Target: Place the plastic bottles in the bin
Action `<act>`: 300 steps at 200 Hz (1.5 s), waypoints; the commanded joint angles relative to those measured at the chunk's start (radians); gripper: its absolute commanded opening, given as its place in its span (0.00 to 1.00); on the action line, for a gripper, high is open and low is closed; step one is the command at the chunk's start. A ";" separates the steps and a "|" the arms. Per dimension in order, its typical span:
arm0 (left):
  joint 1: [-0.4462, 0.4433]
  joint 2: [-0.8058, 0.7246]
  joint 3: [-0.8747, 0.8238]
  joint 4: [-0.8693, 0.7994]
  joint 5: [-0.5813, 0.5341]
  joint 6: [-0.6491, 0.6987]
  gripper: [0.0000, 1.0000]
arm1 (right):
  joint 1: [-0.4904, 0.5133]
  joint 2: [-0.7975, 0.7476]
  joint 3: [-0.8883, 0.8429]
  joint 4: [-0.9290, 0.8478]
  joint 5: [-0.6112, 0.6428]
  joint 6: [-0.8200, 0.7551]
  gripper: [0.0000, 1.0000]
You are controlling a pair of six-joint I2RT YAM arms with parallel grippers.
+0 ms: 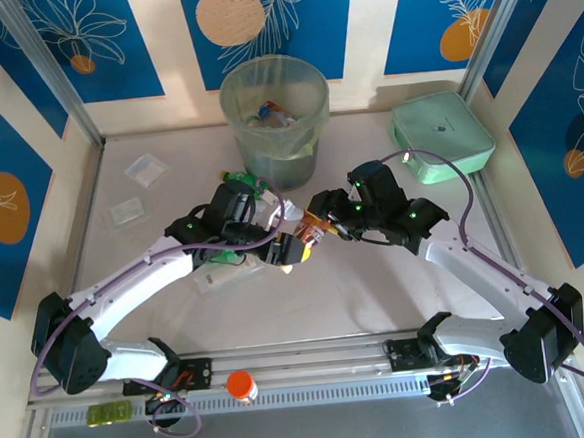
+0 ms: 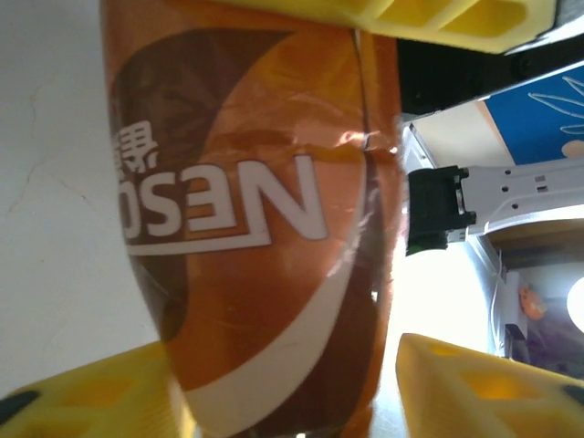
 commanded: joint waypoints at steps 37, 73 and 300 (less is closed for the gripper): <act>-0.021 -0.004 0.054 -0.028 0.020 0.046 0.33 | -0.010 -0.029 -0.008 0.000 -0.004 0.008 0.44; -0.020 -0.007 0.092 -0.077 -0.033 0.072 0.31 | -0.023 -0.054 0.013 -0.029 0.022 -0.023 0.84; 0.272 0.885 1.496 -0.279 -0.546 0.114 0.29 | -0.319 -0.387 0.023 -0.320 0.201 -0.284 0.91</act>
